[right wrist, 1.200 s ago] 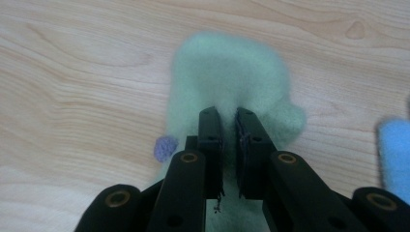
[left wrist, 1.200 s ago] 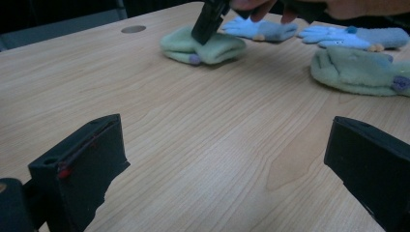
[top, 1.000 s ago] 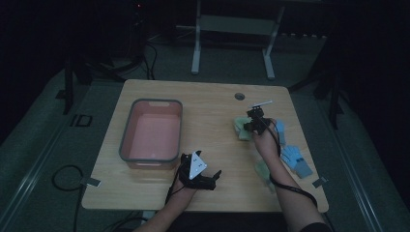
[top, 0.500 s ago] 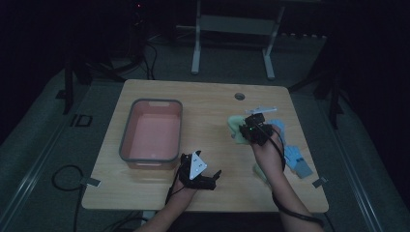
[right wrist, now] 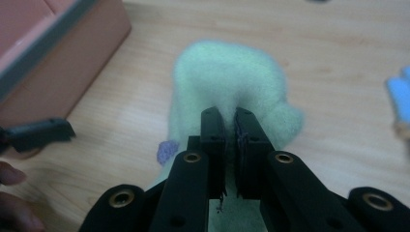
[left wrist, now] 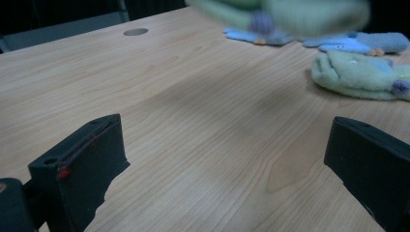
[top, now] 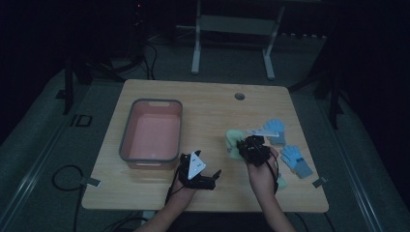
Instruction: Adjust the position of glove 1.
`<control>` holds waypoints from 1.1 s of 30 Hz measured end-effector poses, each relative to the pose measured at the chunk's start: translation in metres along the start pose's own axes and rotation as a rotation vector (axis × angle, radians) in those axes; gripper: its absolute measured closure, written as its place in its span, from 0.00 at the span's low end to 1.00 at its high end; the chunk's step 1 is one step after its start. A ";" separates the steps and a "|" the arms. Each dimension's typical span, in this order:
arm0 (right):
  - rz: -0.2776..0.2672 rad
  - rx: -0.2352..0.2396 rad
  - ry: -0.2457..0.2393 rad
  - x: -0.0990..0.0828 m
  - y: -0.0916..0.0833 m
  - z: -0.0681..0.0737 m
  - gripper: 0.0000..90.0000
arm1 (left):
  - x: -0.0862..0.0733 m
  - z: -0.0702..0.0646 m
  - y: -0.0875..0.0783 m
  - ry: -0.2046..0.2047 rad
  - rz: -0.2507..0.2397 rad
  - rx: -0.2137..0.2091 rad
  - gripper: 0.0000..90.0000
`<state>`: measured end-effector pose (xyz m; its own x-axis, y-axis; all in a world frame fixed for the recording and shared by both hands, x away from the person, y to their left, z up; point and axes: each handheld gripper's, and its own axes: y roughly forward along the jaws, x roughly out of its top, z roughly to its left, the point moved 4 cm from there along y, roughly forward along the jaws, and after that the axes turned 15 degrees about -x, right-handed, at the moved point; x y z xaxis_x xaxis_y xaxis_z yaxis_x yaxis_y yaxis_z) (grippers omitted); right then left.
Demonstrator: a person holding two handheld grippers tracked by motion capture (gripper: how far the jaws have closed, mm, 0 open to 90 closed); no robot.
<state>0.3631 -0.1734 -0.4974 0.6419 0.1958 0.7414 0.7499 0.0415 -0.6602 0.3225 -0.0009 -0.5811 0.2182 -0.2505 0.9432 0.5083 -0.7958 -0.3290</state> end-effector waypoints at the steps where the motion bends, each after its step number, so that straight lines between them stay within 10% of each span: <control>1: 0.021 -0.001 -0.005 -0.005 0.004 0.002 0.94 | 0.000 0.000 0.000 0.000 -0.001 0.001 0.01; 16: 0.163 -0.016 -0.002 -0.049 0.055 0.016 0.87 | 0.000 0.000 0.001 0.001 0.005 -0.004 0.02; 33: 0.138 0.034 -0.037 -0.038 0.043 0.006 0.72 | 0.000 -0.001 0.002 0.010 0.018 -0.004 0.02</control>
<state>0.3696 -0.1736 -0.5547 0.7316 0.2378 0.6389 0.6488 0.0446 -0.7596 0.3225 -0.0030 -0.5815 0.2185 -0.2704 0.9376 0.5009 -0.7935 -0.3456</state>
